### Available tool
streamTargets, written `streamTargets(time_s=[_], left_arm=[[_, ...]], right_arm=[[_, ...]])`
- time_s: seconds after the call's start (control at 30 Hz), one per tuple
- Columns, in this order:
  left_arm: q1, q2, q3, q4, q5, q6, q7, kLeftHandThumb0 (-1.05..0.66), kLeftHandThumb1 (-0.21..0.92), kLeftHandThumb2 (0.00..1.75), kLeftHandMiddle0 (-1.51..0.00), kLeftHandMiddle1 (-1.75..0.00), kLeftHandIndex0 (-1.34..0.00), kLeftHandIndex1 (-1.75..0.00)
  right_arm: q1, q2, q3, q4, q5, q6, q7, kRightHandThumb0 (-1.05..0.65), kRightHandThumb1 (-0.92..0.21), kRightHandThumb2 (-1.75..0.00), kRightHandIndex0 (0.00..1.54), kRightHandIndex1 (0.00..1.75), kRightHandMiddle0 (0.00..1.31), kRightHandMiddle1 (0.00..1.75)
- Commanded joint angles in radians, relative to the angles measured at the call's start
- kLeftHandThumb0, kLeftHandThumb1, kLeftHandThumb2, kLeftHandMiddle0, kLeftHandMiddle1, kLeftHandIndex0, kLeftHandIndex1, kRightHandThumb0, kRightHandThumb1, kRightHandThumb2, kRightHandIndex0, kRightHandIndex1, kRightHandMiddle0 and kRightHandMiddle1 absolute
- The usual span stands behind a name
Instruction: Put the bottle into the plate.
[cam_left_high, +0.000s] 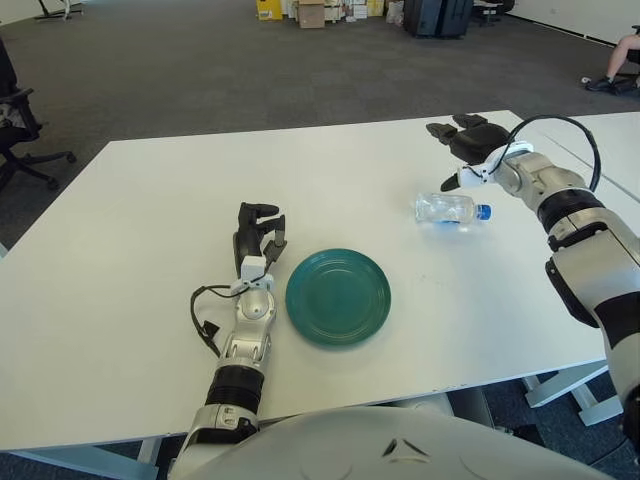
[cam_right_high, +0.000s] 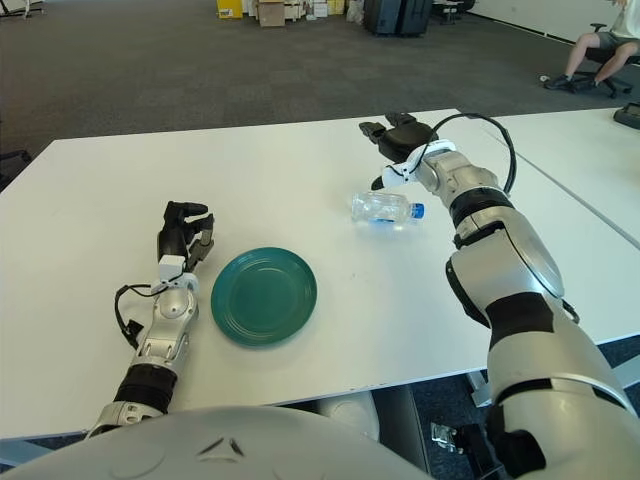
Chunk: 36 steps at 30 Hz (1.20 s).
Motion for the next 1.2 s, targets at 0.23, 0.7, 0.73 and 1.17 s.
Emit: streamTargets(time_s=[0.23,0.7,0.73,1.17], left_arm=[[-0.001,-0.002,0.0,-0.017,-0.011,0.006,-0.008,-0.35,0.92,0.41,-0.6,-0.91,-0.31,-1.62],[0.008,-0.003,0.0,-0.028,-0.019,0.007,-0.014,-0.35,0.92,0.41,-0.61,-0.91,-0.31,-1.62],[0.008,-0.003,-0.001,-0.028,-0.018,0.005,-0.013,-0.35,0.92,0.41,-0.61,-0.91,-0.31,-1.62],[0.009,-0.005,0.0,-0.033,-0.016,0.017,-0.01,-0.35,0.92,0.41,-0.61,-0.91,-0.31,-1.62]], right_arm=[[-0.009,0.023,0.057,0.006,-0.02,0.001,0.038,-1.05,-0.92,-0.2,0.0,0.0,0.0,0.0],[-0.007,0.024,0.084,0.007,-0.02,-0.006,0.05,-1.05,-0.92,-0.2,0.0,0.0,0.0,0.0],[-0.008,0.027,0.09,0.008,-0.024,-0.006,0.058,-1.05,-0.92,-0.2,0.0,0.0,0.0,0.0],[-0.002,0.04,0.144,0.006,-0.052,-0.015,0.111,-1.05,-0.92,-0.19,0.0,0.0,0.0,0.0]])
